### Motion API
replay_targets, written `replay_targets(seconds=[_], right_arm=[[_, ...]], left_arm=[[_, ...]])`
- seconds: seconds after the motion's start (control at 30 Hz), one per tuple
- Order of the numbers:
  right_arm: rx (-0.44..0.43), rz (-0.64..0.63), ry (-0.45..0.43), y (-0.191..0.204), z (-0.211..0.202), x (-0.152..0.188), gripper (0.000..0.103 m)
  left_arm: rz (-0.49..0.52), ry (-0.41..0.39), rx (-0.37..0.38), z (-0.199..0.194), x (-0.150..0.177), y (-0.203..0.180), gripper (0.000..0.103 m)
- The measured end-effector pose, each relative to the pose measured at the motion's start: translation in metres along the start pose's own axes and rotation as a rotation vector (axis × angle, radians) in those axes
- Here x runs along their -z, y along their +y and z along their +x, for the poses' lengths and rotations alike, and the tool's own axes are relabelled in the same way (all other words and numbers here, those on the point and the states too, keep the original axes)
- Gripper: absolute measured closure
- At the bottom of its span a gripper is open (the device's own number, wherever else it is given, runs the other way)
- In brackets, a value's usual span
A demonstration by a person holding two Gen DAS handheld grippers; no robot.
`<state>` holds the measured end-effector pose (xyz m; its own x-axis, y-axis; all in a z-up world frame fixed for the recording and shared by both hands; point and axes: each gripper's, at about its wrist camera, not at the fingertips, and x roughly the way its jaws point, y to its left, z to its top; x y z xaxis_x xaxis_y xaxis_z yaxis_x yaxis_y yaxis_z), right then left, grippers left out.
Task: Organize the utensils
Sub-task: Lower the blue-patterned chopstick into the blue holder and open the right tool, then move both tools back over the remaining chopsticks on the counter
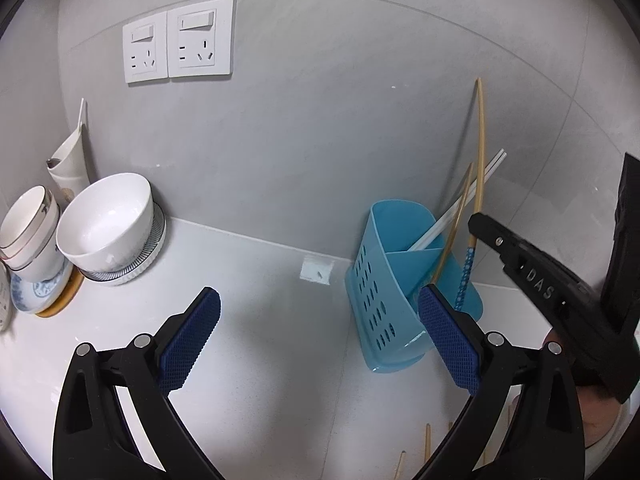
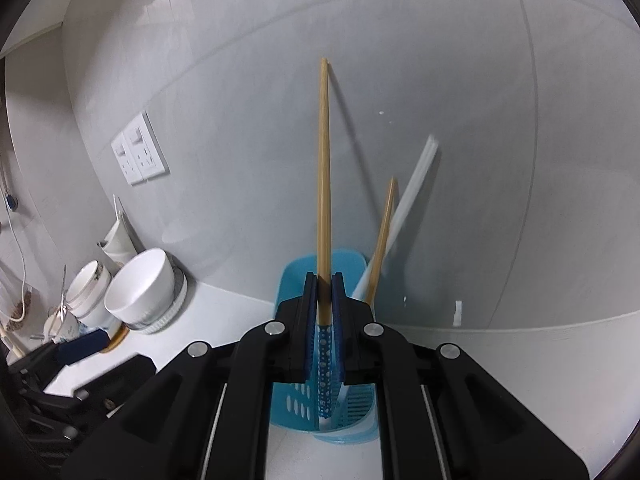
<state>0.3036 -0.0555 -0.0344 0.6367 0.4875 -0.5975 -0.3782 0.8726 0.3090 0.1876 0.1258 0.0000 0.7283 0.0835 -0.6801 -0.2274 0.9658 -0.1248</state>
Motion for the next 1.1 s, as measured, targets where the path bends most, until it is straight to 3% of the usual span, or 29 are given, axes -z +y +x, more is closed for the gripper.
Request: replay_targets(seconds=[0.37, 0.43, 0.57, 0.77, 0.9, 1.1], right_arm=[[0.024, -0.009, 0.079, 0.003, 0.018, 0.023, 0.093], [0.032, -0.011, 0.092, 0.002, 0.016, 0.024, 0.074], [0.048, -0.017, 0.091, 0.001, 0.003, 0.021, 0.063], [0.081, -0.03, 0.094, -0.006, -0.031, 0.021, 0.036], [0.125, 0.011, 0.117, -0.022, -0.056, 0.029, 0.011], [0.203, 0.045, 0.156, -0.046, -0.091, 0.051, 0.008]], left_arm=[[0.013, 0.001, -0.012, 0.006, 0.002, 0.002, 0.006], [0.024, -0.008, -0.025, 0.005, 0.002, 0.001, 0.006], [0.034, -0.011, -0.019, 0.003, 0.001, 0.0, 0.006], [0.027, 0.008, 0.01, -0.003, 0.002, -0.002, 0.006], [0.044, 0.031, 0.01, -0.008, 0.008, -0.008, 0.006], [0.067, 0.054, 0.039, -0.017, 0.026, -0.025, 0.006]])
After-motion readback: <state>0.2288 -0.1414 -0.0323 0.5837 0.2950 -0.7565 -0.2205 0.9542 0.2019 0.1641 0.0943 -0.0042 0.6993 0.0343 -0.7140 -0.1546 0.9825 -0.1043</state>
